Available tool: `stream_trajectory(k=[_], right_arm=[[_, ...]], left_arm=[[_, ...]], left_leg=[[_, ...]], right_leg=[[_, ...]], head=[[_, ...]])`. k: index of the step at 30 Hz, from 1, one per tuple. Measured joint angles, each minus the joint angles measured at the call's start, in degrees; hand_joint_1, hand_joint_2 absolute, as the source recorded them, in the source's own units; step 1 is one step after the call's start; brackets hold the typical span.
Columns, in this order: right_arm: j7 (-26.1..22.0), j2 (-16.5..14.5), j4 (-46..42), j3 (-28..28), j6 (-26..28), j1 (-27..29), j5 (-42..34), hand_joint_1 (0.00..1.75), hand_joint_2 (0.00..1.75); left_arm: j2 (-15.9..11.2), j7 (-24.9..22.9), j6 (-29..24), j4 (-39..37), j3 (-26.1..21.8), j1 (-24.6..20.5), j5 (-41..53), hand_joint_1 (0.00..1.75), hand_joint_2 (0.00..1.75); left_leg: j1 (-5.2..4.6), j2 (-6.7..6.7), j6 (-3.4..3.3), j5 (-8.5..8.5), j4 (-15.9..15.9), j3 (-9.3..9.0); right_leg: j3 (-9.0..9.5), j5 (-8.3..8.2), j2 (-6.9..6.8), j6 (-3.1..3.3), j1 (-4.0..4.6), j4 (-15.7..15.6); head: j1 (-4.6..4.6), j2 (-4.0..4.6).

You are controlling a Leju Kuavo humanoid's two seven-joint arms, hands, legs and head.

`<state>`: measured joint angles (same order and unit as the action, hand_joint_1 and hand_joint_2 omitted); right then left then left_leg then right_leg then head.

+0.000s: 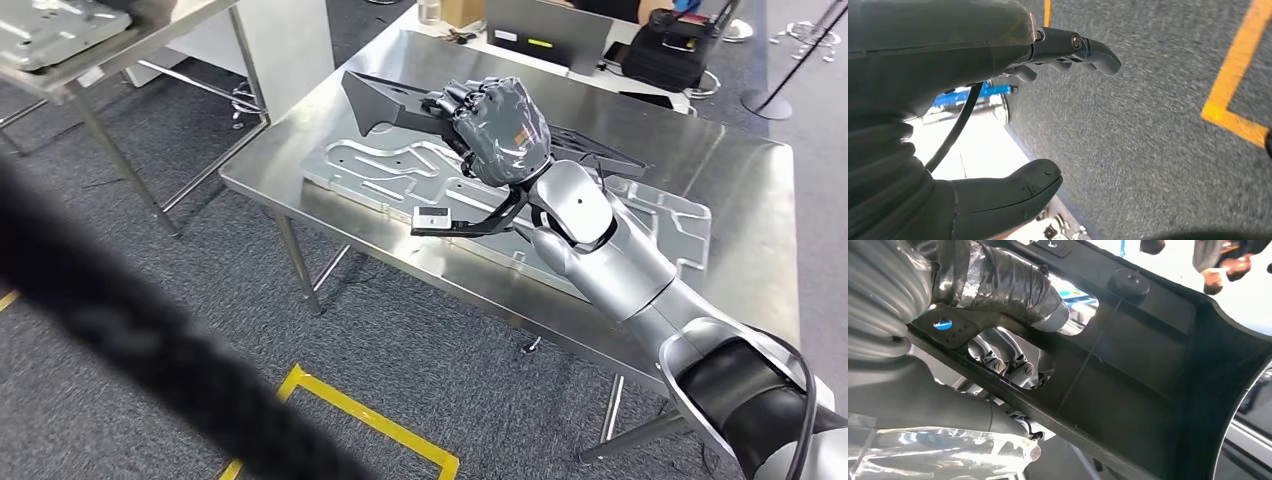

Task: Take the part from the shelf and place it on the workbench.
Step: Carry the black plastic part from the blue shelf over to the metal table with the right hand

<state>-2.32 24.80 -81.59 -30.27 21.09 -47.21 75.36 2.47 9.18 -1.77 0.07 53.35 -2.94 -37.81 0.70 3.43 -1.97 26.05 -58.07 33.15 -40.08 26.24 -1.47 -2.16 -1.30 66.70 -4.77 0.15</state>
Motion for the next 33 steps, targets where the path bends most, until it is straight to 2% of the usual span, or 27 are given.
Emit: stream_trajectory(k=[2, 3, 5, 6, 7, 8, 10, 11, 12, 13, 14, 15, 17, 18, 19, 21, 22, 23, 25, 26, 27, 28, 29, 31, 33], right_arm=[[0.1, -0.4, 0.1, -0.2, -0.1, -0.5, 0.1, 1.75, 1.75], [0.1, -0.7, 0.2, -0.4, -0.2, -0.8, 0.3, 1.75, 1.75], [0.2, -1.6, 0.5, -0.7, -0.5, -1.1, 0.8, 1.75, 1.75], [0.2, -1.9, 0.6, -0.9, -0.6, -1.2, 0.9, 1.75, 1.75], [0.2, -2.2, 0.7, -1.1, -0.7, -1.4, 1.0, 1.75, 1.75], [0.3, -2.5, 0.8, -1.3, -0.8, -1.6, 1.0, 1.75, 1.75], [0.6, -2.9, 1.0, -1.8, -0.9, -1.9, 1.0, 1.75, 1.75], [0.8, -3.0, 1.2, -2.0, -0.9, -1.9, 1.0, 1.75, 1.75], [0.9, -3.1, 1.3, -2.2, -1.0, -1.8, 1.0, 1.75, 1.75], [1.0, -3.1, 1.4, -2.4, -1.0, -1.8, 1.0, 1.75, 1.75], [1.0, -3.1, 1.4, -2.5, -1.0, -1.8, 1.0, 1.75, 1.75], [1.1, -3.1, 1.4, -2.5, -1.0, -1.8, 1.0, 1.75, 1.75], [1.1, -3.0, 1.5, -2.5, -1.0, -1.8, 1.0, 1.75, 1.75], [1.2, -3.0, 1.5, -2.5, -0.9, -1.8, 1.0, 1.75, 1.75], [1.2, -2.9, 1.5, -2.5, -0.9, -1.8, 1.1, 1.75, 1.75], [1.5, -2.8, 1.6, -2.5, -1.0, -1.7, 1.5, 1.75, 1.75], [1.9, -2.8, 1.7, -2.5, -1.2, -1.7, 1.8, 1.75, 1.75], [2.4, -2.8, 1.7, -2.5, -1.5, -1.7, 2.3, 1.75, 1.75], [3.5, -2.9, 2.2, -2.6, -2.4, -1.7, 3.1, 1.75, 1.75], [4.0, -3.0, 2.4, -2.8, -2.9, -1.7, 3.4, 1.75, 1.75], [4.2, -3.0, 2.7, -3.0, -3.2, -1.6, 3.7, 1.75, 1.75], [4.3, -3.1, 3.0, -3.3, -3.4, -1.4, 3.8, 1.75, 1.75], [4.3, -3.1, 3.2, -3.5, -3.4, -1.4, 4.0, 1.75, 1.75], [4.3, -3.2, 3.5, -3.6, -3.5, -1.4, 4.0, 1.75, 1.75], [4.5, -3.3, 3.6, -3.7, -3.6, -1.6, 4.1, 1.75, 1.75]], left_arm=[[0.7, -1.6, -1.1, 0.3, 0.8, -0.5, 1.0, 0.0, 1.75], [1.1, -2.7, -1.9, 0.8, 1.3, -0.8, 1.3, 0.0, 1.75], [1.9, -4.7, -3.3, 2.1, 1.9, -1.5, 1.4, 0.0, 1.75], [2.1, -5.2, -3.7, 2.8, 2.2, -1.8, 1.5, 0.0, 1.75], [2.2, -5.6, -4.0, 3.3, 2.3, -2.0, 1.5, 0.0, 1.75], [2.3, -5.7, -4.1, 3.7, 2.5, -2.0, 1.4, 0.0, 1.75], [2.1, -5.9, -4.4, 4.3, 2.9, -1.6, 1.3, 0.0, 1.75], [1.9, -5.8, -4.4, 4.5, 3.0, -1.3, 1.3, 0.0, 1.75], [1.7, -5.6, -4.4, 4.6, 3.2, -0.9, 1.3, 0.0, 1.75], [1.5, -5.4, -4.4, 4.7, 3.3, -0.6, 1.4, 0.0, 1.75], [1.3, -5.2, -4.3, 4.7, 3.3, -0.2, 1.5, 0.0, 1.75], [1.1, -4.9, -4.2, 4.7, 3.4, 0.1, 1.5, 0.0, 1.75], [0.8, -4.6, -4.0, 4.7, 3.4, 0.5, 1.6, 0.0, 1.75], [0.6, -4.6, -3.9, 4.7, 3.5, 0.5, 1.6, 0.0, 1.75], [0.6, -4.6, -3.8, 4.7, 3.5, 0.5, 1.6, 0.0, 1.75], [0.5, -4.6, -3.4, 4.7, 3.6, 0.4, 1.5, 0.0, 1.75], [0.5, -4.6, -3.2, 4.7, 3.7, 0.3, 1.5, 0.0, 1.75], [0.4, -4.6, -3.0, 4.6, 3.7, 0.3, 1.5, 0.0, 1.75], [0.3, -4.6, -2.7, 4.6, 3.8, 0.4, 1.4, 0.0, 1.75], [0.3, -4.6, -2.5, 4.5, 3.8, 0.5, 1.3, 0.0, 1.75], [0.3, -4.6, -2.4, 4.5, 3.8, 0.5, 1.2, 0.0, 1.75], [0.3, -4.6, -2.3, 4.5, 3.9, 0.5, 1.2, 0.0, 1.75], [0.3, -4.6, -2.3, 4.5, 3.9, 0.5, 1.2, 0.0, 1.75], [0.3, -4.6, -2.3, 4.4, 3.9, 0.4, 1.2, 0.0, 1.75], [0.3, -4.6, -2.2, 4.4, 4.0, 0.4, 1.2, 0.0, 1.75]], left_leg=[[-0.39, 1.06, 0.54, 0.55, -0.4, -0.2], [-0.61, 1.6, 0.81, 0.75, -0.5, -0.3], [-0.78, 2.88, 1.36, 1.02, -0.4, -0.62], [-0.67, 2.89, 1.66, 1.34, -0.6, -0.73], [-0.54, 2.16, 1.95, 2.07, -1.4, -0.52], [-0.42, 0.87, 2.16, 3.35, -3.4, 0.26], [-0.3, -2.02, 2.34, 6.87, -10.3, 3.56], [-0.3, -2.67, 2.37, 8.23, -13.9, 5.45], [-0.3, -2.95, 2.36, 8.62, -16.2, 6.77], [-0.29, -3.07, 2.29, 7.92, -16.5, 7.23], [-0.27, -3.24, 2.17, 6.12, -14.6, 6.59], [-0.21, -3.84, 1.99, 3.71, -10.9, 5.11], [-0.1, -5.86, 1.66, 0.78, -4.0, 2.18], [-0.1, -6.52, 1.53, 0.32, -2.3, 1.38], [-0.19, -6.65, 1.39, 0.51, -1.8, 1.14], [-0.21, -5.61, 0.85, 0.18, -1.3, 0.9], [-0.11, -5.12, 0.46, -0.04, -0.9, 0.7], [0.04, -4.68, 0.09, -0.28, -0.4, 0.49], [0.14, -4.03, -0.32, -0.55, 0.0, 0.32], [0.12, -3.81, -0.36, -0.57, 0.0, 0.34], [0.1, -3.58, -0.35, -0.55, 0.0, 0.38], [0.1, -3.38, -0.31, -0.51, -0.1, 0.38], [0.1, -3.2, -0.25, -0.44, -0.1, 0.34], [0.1, -2.95, -0.02, -0.22, -0.2, 0.13], [-0.08, -2.82, 0.37, 0.0, -0.4, 0.04]], right_leg=[[2.99, -2.03, -2.51, 0.46, 0.57, -6.0], [3.47, -2.12, -3.15, 0.78, 0.83, -7.3], [3.33, -2.04, -1.98, 1.54, 0.99, -7.4], [3.42, -2.1, -1.31, 1.87, 0.9, -7.6], [3.56, -2.17, -0.63, 2.28, 0.79, -7.7], [3.71, -2.24, 0.0, 2.68, 0.64, -7.9], [3.8, -2.24, 1.36, 3.22, 0.62, -8.0], [3.8, -2.22, 2.12, 3.34, 0.68, -7.9], [3.8, -2.2, 2.99, 3.37, 0.74, -7.9], [3.8, -2.16, 3.87, 3.37, 0.78, -7.7], [3.81, -2.11, 4.74, 3.35, 0.79, -7.6], [3.81, -2.03, 5.59, 3.27, 0.78, -7.4], [3.62, -1.86, 6.96, 2.9, 0.84, -7.0], [3.45, -1.85, 7.48, 2.62, 0.82, -6.9], [3.3, -1.92, 7.96, 2.27, 0.75, -6.9], [3.16, -2.12, 8.67, 1.56, 0.52, -7.1], [3.01, -1.8, 8.07, 1.25, 0.58, -6.8], [2.44, -0.91, 6.8, 0.98, 0.68, -5.6], [-0.24, 2.43, 3.41, 0.51, 0.76, 0.3], [-2.0, 4.09, 2.41, 0.28, 0.62, 4.1], [-3.35, 5.03, 1.9, 0.1, 0.47, 7.0], [-3.83, 4.9, 1.71, -0.01, 0.34, 8.1], [-3.12, 3.71, 1.61, -0.03, 0.24, 6.8], [0.81, 0.17, 1.24, 0.21, 0.21, -0.6], [4.07, -1.59, 0.81, 0.76, 0.59, -6.8]], head=[[0.01, 0.0], [0.02, 0.01], [0.04, 0.02], [0.03, 0.02], [0.03, 0.01], [0.04, 0.01], [0.05, 0.01], [0.05, 0.01], [0.05, 0.01], [0.05, 0.01], [0.05, 0.0], [0.05, 0.0], [0.03, 0.0], [0.02, 0.0], [0.02, 0.01], [0.05, 0.01], [-0.02, 0.01], [-0.08, 0.0], [-0.22, 0.0], [-0.21, 0.0], [-0.21, 0.0], [-0.22, 0.0], [-0.21, 0.0], [-0.21, 0.01], [-0.21, 0.01]])
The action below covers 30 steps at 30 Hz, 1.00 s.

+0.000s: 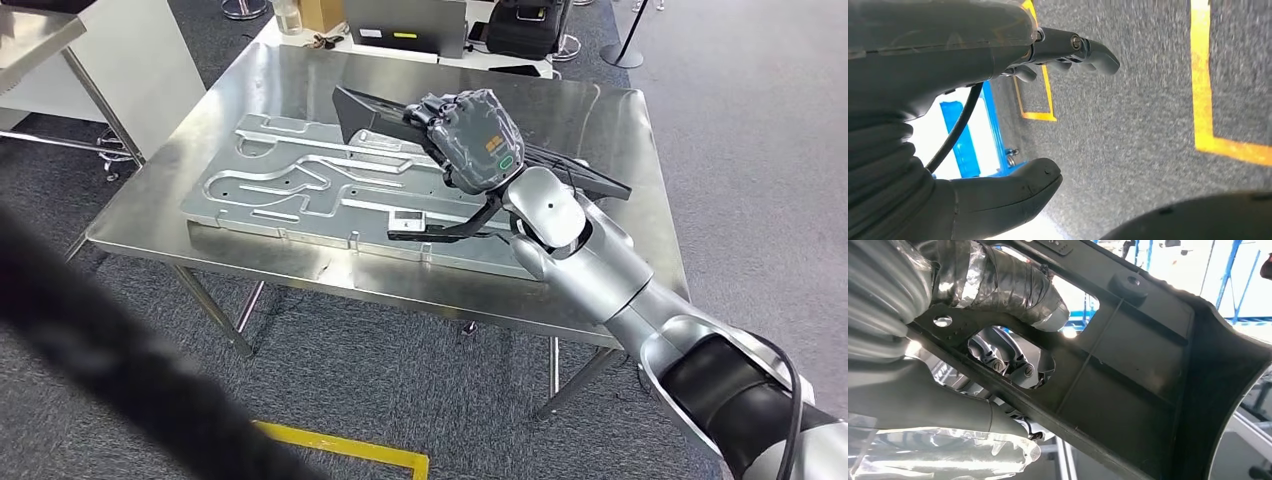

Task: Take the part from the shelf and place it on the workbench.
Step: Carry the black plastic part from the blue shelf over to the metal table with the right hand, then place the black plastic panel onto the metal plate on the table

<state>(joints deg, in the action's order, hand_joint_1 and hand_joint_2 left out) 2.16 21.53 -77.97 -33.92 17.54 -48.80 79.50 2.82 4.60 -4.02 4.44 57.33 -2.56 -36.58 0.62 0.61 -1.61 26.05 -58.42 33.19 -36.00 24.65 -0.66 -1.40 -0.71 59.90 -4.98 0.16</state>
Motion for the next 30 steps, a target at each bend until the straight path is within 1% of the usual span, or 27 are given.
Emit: stream_trajectory(k=[1, 4, 5, 11, 17, 30], right_arm=[[0.2, -0.1, 0.1, 0.0, -0.1, 0.0, 0.1, 1.75, 1.75], [0.8, -0.4, 0.6, -0.2, -0.8, 0.0, 0.9, 1.75, 1.75], [0.8, -0.6, 0.8, -0.2, -1.1, -0.1, 1.1, 1.75, 1.75], [0.8, -1.5, 2.4, -0.6, -2.3, -0.1, 1.1, 1.75, 1.75], [0.8, -2.6, 3.6, -1.7, -2.8, -0.1, 1.1, 1.75, 1.75], [0.8, -6.3, 7.0, -3.5, -3.7, 0.3, 2.0, 1.75, 1.75]], left_arm=[[0.0, 0.0, 0.0, -0.1, 0.1, 0.0, 0.0, 0.0, 1.75], [0.0, 0.1, 0.4, -0.5, 0.4, -0.1, 0.0, 0.0, 1.75], [0.0, 0.2, 0.5, -0.7, 0.5, -0.2, -0.1, 0.0, 1.75], [0.4, 0.6, 1.0, -1.9, 0.9, -0.5, -0.3, 0.0, 1.75], [0.5, 0.5, 1.0, -2.4, 1.3, -0.6, -0.4, 0.0, 1.75], [0.6, 0.0, 1.3, -2.8, 2.3, -0.6, -1.3, 0.0, 1.75]], left_leg=[[-0.13, 0.04, 0.04, 0.1, -0.1, 0.01], [-0.22, 0.11, -0.11, 0.18, -0.1, -0.04], [-0.18, 0.13, -0.05, 0.15, 0.0, -0.1], [-0.07, 0.14, 0.58, -0.07, 0.5, -0.36], [-0.05, 0.14, 0.94, -0.16, 0.6, -0.37], [-0.15, 0.14, 0.92, -0.12, 0.4, -0.25]], right_leg=[[0.65, -0.09, -0.09, 0.2, 0.13, -1.3], [0.75, -0.15, 0.24, 0.38, 0.23, -1.5], [0.74, -0.1, 0.3, 0.48, 0.3, -1.5], [0.73, -0.02, 0.35, 0.93, 0.42, -1.4], [0.72, 0.0, 0.3, 0.98, 0.48, -1.3], [0.75, -0.03, 0.3, 0.95, 0.37, -1.3]], head=[[0.01, 0.01], [0.02, 0.0], [0.02, 0.0], [0.02, -0.01], [0.02, 0.01], [0.02, 0.0]])
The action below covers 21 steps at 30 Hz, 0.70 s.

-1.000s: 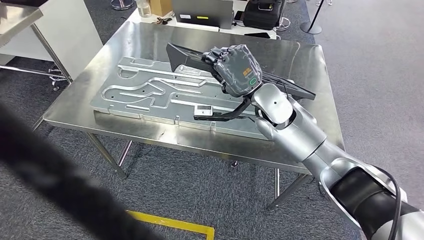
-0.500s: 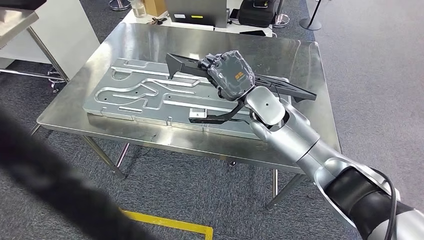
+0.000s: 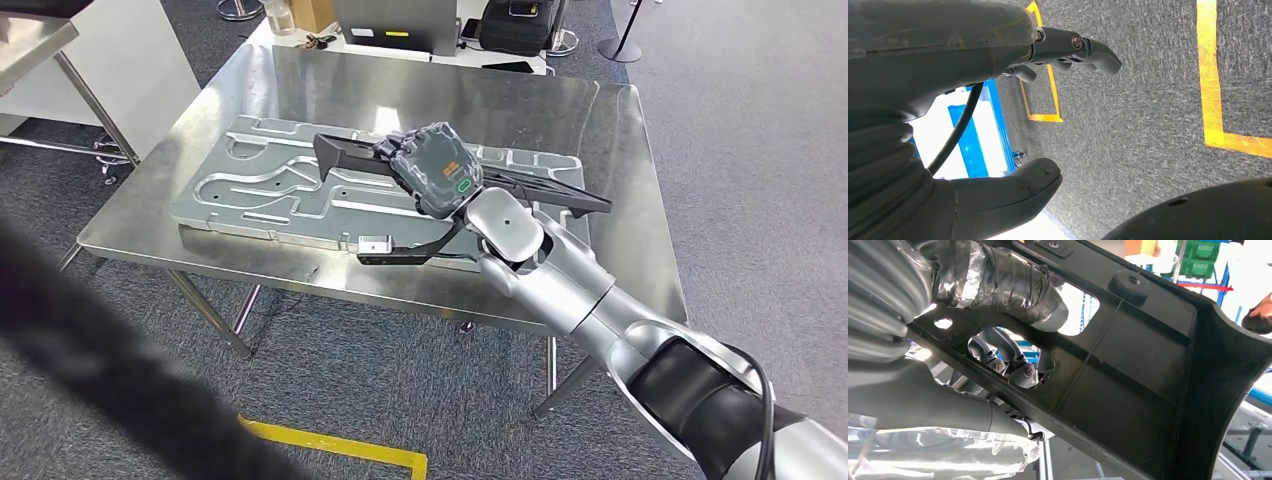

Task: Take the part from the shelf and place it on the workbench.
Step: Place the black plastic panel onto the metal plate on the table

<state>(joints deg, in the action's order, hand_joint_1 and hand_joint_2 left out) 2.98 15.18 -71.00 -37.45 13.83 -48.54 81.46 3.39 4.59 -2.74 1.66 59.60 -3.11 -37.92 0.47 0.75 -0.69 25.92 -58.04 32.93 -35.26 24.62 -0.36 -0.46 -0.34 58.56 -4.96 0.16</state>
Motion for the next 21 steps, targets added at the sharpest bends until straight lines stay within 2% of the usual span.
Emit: stream_trajectory(k=[14, 17, 19, 21], right_arm=[[0.0, -3.6, 2.9, -0.8, -0.8, -0.1, 0.3, 1.75, 1.75], [0.1, -4.2, 3.2, -0.9, -0.9, -0.1, 0.3, 1.75, 1.75], [0.3, -4.5, 3.4, -0.9, -0.9, -0.2, 0.4, 1.75, 1.75], [0.4, -4.6, 3.5, -0.9, -0.9, -0.3, 0.4, 1.75, 1.75]], left_arm=[[-0.1, 0.0, 0.6, -0.4, 0.0, 0.0, -0.7, 0.0, 1.75], [-0.3, 0.0, 0.6, -0.5, 0.0, 0.0, -0.7, 0.0, 1.75], [-0.3, 0.0, 0.6, -0.6, 0.0, 0.0, -0.7, 0.0, 1.75], [-0.3, 0.1, 0.6, -0.6, 0.0, 0.0, -0.7, 0.0, 1.75]], left_leg=[[-0.05, 0.0, 0.04, 0.07, 0.0, 0.03], [-0.28, -0.02, -0.52, 0.21, -0.3, 0.19], [-0.09, 0.08, -0.94, -0.13, 0.5, -0.23], [0.38, 0.31, -1.29, -0.75, 1.9, -1.04]], right_leg=[[-0.04, -0.03, 0.03, -0.04, -0.02, 0.0], [0.02, -0.21, -0.02, -0.39, -0.32, -0.3], [0.22, -0.24, 0.03, -0.72, -0.32, -0.6], [-0.6, 1.18, 0.2, -1.08, -0.3, 1.4]], head=[[0.0, 0.01], [0.02, 0.0], [0.02, -0.01], [-0.01, -0.01]])
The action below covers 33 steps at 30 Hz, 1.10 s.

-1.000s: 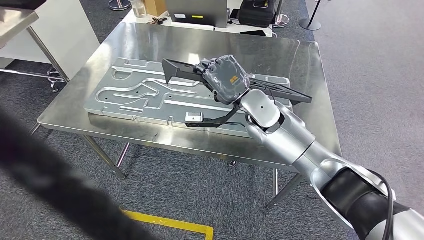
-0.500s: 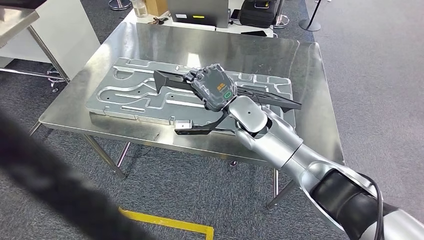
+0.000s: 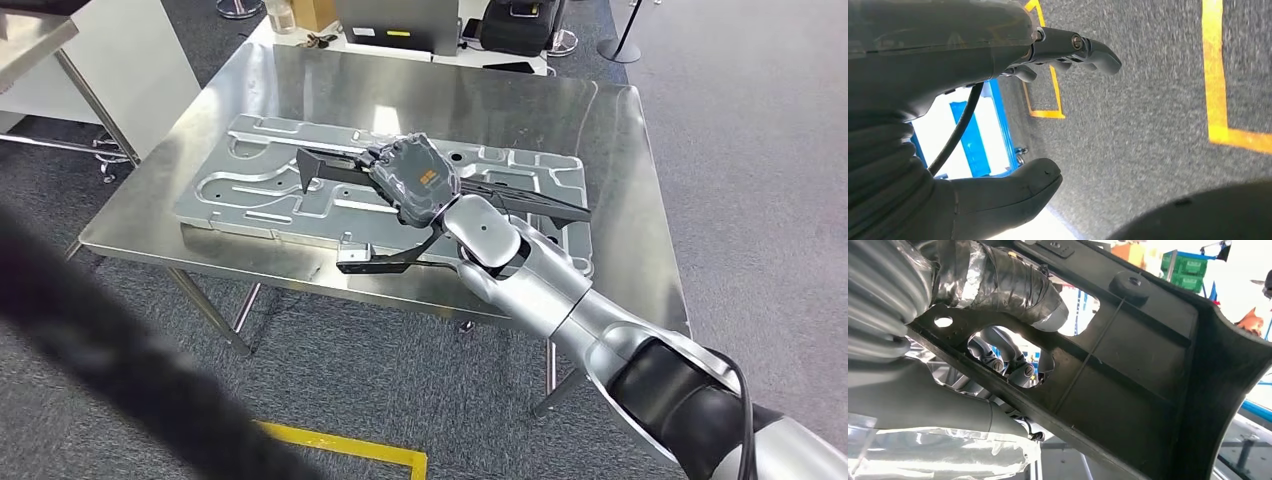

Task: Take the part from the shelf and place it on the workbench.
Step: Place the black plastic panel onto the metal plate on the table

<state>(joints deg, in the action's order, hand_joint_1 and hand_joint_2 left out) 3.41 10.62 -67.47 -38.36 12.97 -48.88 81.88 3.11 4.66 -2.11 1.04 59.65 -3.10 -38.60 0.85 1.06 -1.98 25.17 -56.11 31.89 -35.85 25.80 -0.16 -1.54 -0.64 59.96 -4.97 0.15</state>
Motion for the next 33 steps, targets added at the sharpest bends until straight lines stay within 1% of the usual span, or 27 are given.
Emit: stream_trajectory(k=[1, 3, 4, 5, 6, 7, 8, 9, 10, 11, 12, 14, 16, 18, 19, 20, 21, 22, 23, 24, 25, 26, 27, 29, 30, 31, 33], right_arm=[[0.1, 0.0, 0.1, 0.0, 0.0, 0.0, 0.0, 1.75, 1.75], [0.1, 0.0, 0.4, 0.0, -0.2, 0.0, 0.1, 1.75, 1.75], [0.2, 0.0, 0.6, 0.0, -0.3, 0.2, 0.1, 1.75, 1.75], [0.2, 0.0, 0.7, 0.0, -0.4, 0.3, 0.1, 1.75, 1.75], [0.3, 0.0, 0.9, 0.0, -0.4, 0.3, 0.1, 1.75, 1.75], [0.3, 0.0, 1.0, 0.0, -0.4, 0.3, 0.1, 1.75, 1.75], [0.4, 0.0, 1.1, 0.0, -0.5, 0.2, 0.1, 1.75, 1.75], [0.3, 0.0, 1.1, 0.0, -0.6, 0.1, 0.1, 1.75, 1.75], [0.3, 0.0, 1.1, 0.0, -0.8, 0.0, 0.1, 1.75, 1.75], [0.3, 0.0, 1.1, 0.0, -0.9, 0.0, 0.1, 1.75, 1.75], [0.3, 0.1, 1.1, 0.0, -1.1, 0.0, 0.1, 1.75, 1.75], [0.3, 0.2, 1.1, 0.0, -1.3, -0.1, 0.1, 1.75, 1.75], [0.3, 0.2, 1.0, 0.0, -1.4, -0.4, 0.1, 1.75, 1.75], [0.2, 0.2, 1.0, 0.0, -1.5, -0.4, 0.1, 1.75, 1.75], [0.2, 0.2, 1.0, -0.1, -1.6, -0.4, 0.1, 1.75, 1.75], [0.2, 0.2, 1.1, -0.1, -1.7, -0.3, 0.1, 1.75, 1.75], [0.2, 0.2, 1.1, -0.1, -1.7, -0.3, 0.1, 1.75, 1.75], [0.2, 0.2, 1.1, -0.1, -1.8, -0.3, 0.1, 1.75, 1.75], [0.2, 0.2, 1.1, -0.1, -1.9, -0.3, 0.1, 1.75, 1.75], [0.3, 0.1, 1.1, -0.1, -2.1, -0.3, 0.2, 1.75, 1.75], [0.3, 0.0, 1.1, -0.1, -2.2, -0.3, 0.2, 1.75, 1.75], [0.3, -0.2, 1.1, -0.1, -2.4, -0.4, 0.2, 1.75, 1.75], [0.3, -0.3, 1.1, -0.2, -2.5, -0.4, 0.2, 1.75, 1.75], [0.3, -0.6, 1.1, -0.3, -2.7, -0.5, 0.3, 1.75, 1.75], [0.3, -0.7, 1.1, -0.3, -2.8, -0.6, 0.4, 1.75, 1.75], [0.3, -0.8, 1.1, -0.4, -2.8, -0.7, 0.4, 1.75, 1.75], [0.3, -1.0, 1.2, -0.5, -3.1, -0.8, 0.4, 1.75, 1.75]], left_arm=[[0.0, 0.0, 0.0, 0.0, 0.0, 0.0, 0.0, 0.0, 1.75], [0.0, 0.0, 0.0, 0.0, 0.1, -0.1, 0.0, 0.0, 1.75], [0.0, 0.0, -0.1, 0.0, 0.2, 0.0, 0.0, 0.0, 1.75], [0.0, 0.0, -0.1, 0.0, 0.3, 0.0, -0.1, 0.0, 1.75], [0.0, 0.0, -0.1, 0.0, 0.5, 0.0, -0.1, 0.0, 1.75], [0.0, 0.0, -0.2, 0.0, 0.6, 0.1, -0.2, 0.0, 1.75], [0.0, 0.1, -0.2, 0.0, 0.8, 0.1, -0.3, 0.0, 1.75], [0.0, 0.1, -0.2, -0.1, 0.9, 0.1, -0.5, 0.0, 1.75], [-0.1, 0.1, -0.2, -0.1, 1.1, 0.0, -0.7, 0.0, 1.75], [-0.1, 0.2, -0.2, -0.2, 1.2, 0.0, -0.9, 0.0, 1.75], [-0.1, 0.2, -0.2, -0.2, 1.3, -0.1, -1.1, 0.0, 1.75], [0.0, 0.3, -0.2, -0.2, 1.5, -0.1, -1.6, 0.0, 1.75], [0.0, 0.3, -0.1, -0.2, 1.6, -0.1, -1.9, 0.0, 1.75], [0.0, 0.4, -0.1, -0.2, 1.8, 0.0, -2.1, 0.0, 1.75], [0.0, 0.5, -0.1, -0.2, 1.8, 0.0, -2.2, 0.0, 1.75], [0.0, 0.5, -0.1, -0.2, 2.0, -0.1, -2.3, 0.0, 1.75], [0.0, 0.5, -0.1, -0.2, 2.1, 0.0, -2.3, 0.0, 1.75], [0.0, 0.5, -0.1, -0.2, 2.2, 0.1, -2.4, 0.0, 1.75], [-0.1, 0.5, -0.1, -0.2, 2.4, 0.2, -2.5, 0.0, 1.75], [-0.1, 0.5, -0.1, -0.2, 2.5, 0.3, -2.6, 0.0, 1.75], [-0.1, 0.5, -0.1, -0.3, 2.6, 0.3, -2.7, 0.0, 1.75], [-0.2, 0.5, -0.1, -0.3, 2.7, 0.3, -2.9, 0.0, 1.75], [-0.2, 0.5, 0.0, -0.3, 2.7, 0.3, -3.0, 0.0, 1.75], [-0.2, 0.5, 0.0, -0.3, 2.8, 0.1, -3.0, 0.0, 1.75], [-0.2, 0.5, 0.0, -0.3, 2.8, 0.1, -3.0, 0.0, 1.75], [-0.1, 0.5, 0.0, -0.4, 2.8, 0.1, -3.0, 0.0, 1.75], [-0.1, 0.5, -0.1, -0.4, 2.8, 0.2, -3.0, 0.0, 1.75]], left_leg=[[0.18, 0.13, -0.08, -0.18, 0.4, -0.25], [0.26, 0.27, -0.16, -0.13, 0.5, -0.3], [0.33, 0.3, -0.08, -0.01, 0.4, -0.32], [0.47, 0.31, 0.11, 0.19, 0.2, -0.36], [0.68, 0.3, 0.41, 0.47, -0.1, -0.43], [0.92, 0.29, 0.84, 0.89, -0.5, -0.5], [1.05, 0.29, 1.35, 1.36, -1.0, -0.48], [1.08, 0.28, 1.87, 1.79, -1.5, -0.42], [1.03, 0.28, 2.36, 2.12, -1.8, -0.37], [0.97, 0.29, 2.82, 2.28, -1.9, -0.37], [0.98, 0.35, 3.21, 2.37, -1.8, -0.51], [1.18, 0.35, 3.81, 2.91, -2.1, -0.65], [1.27, 0.04, 3.94, 4.86, -5.8, 1.04], [1.1, -0.32, 3.79, 7.6, -13.5, 5.51], [1.0, -0.42, 3.68, 8.12, -16.5, 7.62], [0.91, -0.48, 3.54, 7.94, -18.4, 9.26], [0.81, -0.51, 3.3, 6.43, -17.6, 9.5], [0.69, -0.55, 2.98, 4.04, -14.8, 8.7], [0.54, -0.64, 2.59, 1.61, -11.0, 7.38], [0.32, -0.81, 2.2, -0.26, -7.4, 5.93], [0.12, -0.96, 1.91, -1.16, -4.9, 4.93], [-0.06, -1.12, 1.69, -1.23, -3.7, 4.46], [-0.21, -1.23, 1.52, -0.9, -3.4, 4.25], [-0.08, -1.25, 1.04, -0.75, -2.9, 3.83], [0.05, -1.23, 0.72, -0.68, -2.6, 3.47], [0.17, -1.19, 0.44, -0.62, -2.4, 3.1], [0.15, -1.14, -0.05, -0.31, -2.2, 2.66]], right_leg=[[-1.35, 1.54, 0.07, -0.22, -0.16, 2.8], [-5.01, 4.73, 0.12, -0.74, -0.51, 10.1], [-6.4, 5.29, 0.1, -1.04, -0.79, 12.7], [-6.76, 4.67, 0.07, -1.32, -1.07, 13.0], [-6.04, 3.07, 0.01, -1.6, -1.33, 11.3], [-4.4, 0.83, -0.19, -1.88, -1.6, 7.7], [-2.58, -0.57, -0.46, -2.01, -1.61, 4.1], [-1.14, -1.38, -0.61, -1.81, -1.51, 1.2], [-0.36, -1.44, -0.73, -1.42, -1.31, -0.3], [-0.24, -0.89, -0.69, -0.84, -1.0, -0.5], [-0.23, -0.79, -0.54, -0.17, -0.85, -0.4], [0.11, -0.61, -0.31, 0.87, -0.97, -0.6], [0.62, -0.46, -0.03, 1.74, -1.13, -0.9], [0.93, -0.13, 0.17, 2.32, -0.78, -0.9], [1.1, 0.04, 0.29, 2.48, -0.55, -0.9], [1.31, 0.25, 0.42, 2.61, -0.33, -0.9], [1.64, 0.51, 0.6, 2.64, -0.17, -0.9], [2.08, 0.81, 0.77, 2.6, -0.06, -0.9], [2.5, 1.14, 0.9, 2.5, -0.02, -0.9], [2.78, 1.48, 1.05, 2.28, 0.12, -0.8], [2.88, 1.71, 1.16, 2.02, 0.17, -0.7], [2.87, 1.85, 1.23, 1.71, 0.2, -0.8], [2.89, 1.92, 1.28, 1.34, 0.25, -0.9], [3.15, 2.28, 1.19, 0.65, 0.13, -0.9], [2.86, 2.88, 1.05, 0.36, 0.08, 0.0], [2.05, 3.85, 0.9, 0.13, 0.03, 1.9], [-1.88, 6.75, 0.62, -0.18, -0.08, 9.0]], head=[[-0.01, 0.0], [-0.01, 0.01], [-0.02, 0.01], [-0.02, 0.01], [-0.03, 0.01], [-0.04, 0.0], [-0.05, 0.0], [-0.04, 0.0], [-0.02, 0.0], [0.01, 0.01], [0.03, 0.01], [0.03, 0.01], [0.07, 0.01], [0.09, 0.01], [0.09, 0.01], [0.08, 0.01], [0.08, 0.0], [0.08, 0.0], [0.07, 0.0], [0.07, 0.01], [0.06, 0.02], [0.05, 0.03], [0.07, 0.04], [0.09, 0.04], [0.09, 0.04], [0.08, 0.04], [0.07, 0.04]])
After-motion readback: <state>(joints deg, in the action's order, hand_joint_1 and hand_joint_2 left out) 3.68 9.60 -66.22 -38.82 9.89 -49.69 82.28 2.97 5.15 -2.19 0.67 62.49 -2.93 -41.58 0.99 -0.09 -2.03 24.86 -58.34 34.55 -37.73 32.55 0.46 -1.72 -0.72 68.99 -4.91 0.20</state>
